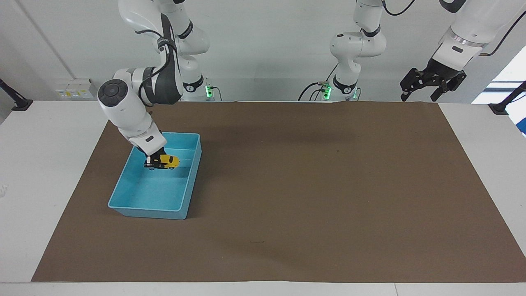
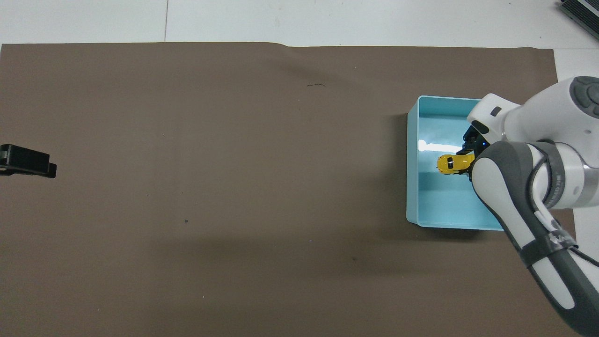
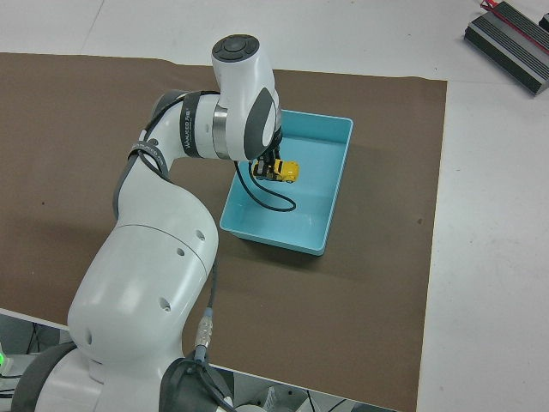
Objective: Wind up and store yellow beetle car
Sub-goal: 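Lift the car with the right gripper and lower it into the bin, then open the right gripper to release the car inside the bin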
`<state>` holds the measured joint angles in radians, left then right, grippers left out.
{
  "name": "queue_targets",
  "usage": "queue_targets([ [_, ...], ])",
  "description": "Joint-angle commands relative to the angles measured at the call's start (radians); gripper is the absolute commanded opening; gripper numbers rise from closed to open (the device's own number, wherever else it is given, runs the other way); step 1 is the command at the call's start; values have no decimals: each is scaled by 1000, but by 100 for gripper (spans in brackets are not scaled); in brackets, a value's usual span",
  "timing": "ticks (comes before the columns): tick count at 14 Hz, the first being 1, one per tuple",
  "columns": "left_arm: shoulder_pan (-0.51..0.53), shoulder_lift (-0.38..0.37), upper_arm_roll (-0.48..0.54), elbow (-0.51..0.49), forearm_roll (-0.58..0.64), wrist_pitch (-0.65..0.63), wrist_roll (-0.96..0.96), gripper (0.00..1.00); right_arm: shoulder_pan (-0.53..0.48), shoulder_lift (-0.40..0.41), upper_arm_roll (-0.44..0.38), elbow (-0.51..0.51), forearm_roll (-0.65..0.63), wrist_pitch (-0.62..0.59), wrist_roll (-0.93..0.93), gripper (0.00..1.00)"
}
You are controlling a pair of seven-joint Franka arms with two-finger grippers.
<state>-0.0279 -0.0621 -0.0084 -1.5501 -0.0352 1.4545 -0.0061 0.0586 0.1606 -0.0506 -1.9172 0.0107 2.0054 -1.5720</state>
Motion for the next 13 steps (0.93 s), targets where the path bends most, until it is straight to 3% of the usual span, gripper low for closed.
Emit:
queue_targets([
  [1,17,-4,-8,-5,-12,-3,5,100,-34,-47,6,-106,-21,76,-43,0],
  [6,17,-4,-8,-5,-12,-3,5,100,-92,-46,8,-193,-23,195,-71,0],
  [13,17,-4,-8,-5,-12,-3,5,100,-72,-10,9,-195,-23,243,-60,0],
])
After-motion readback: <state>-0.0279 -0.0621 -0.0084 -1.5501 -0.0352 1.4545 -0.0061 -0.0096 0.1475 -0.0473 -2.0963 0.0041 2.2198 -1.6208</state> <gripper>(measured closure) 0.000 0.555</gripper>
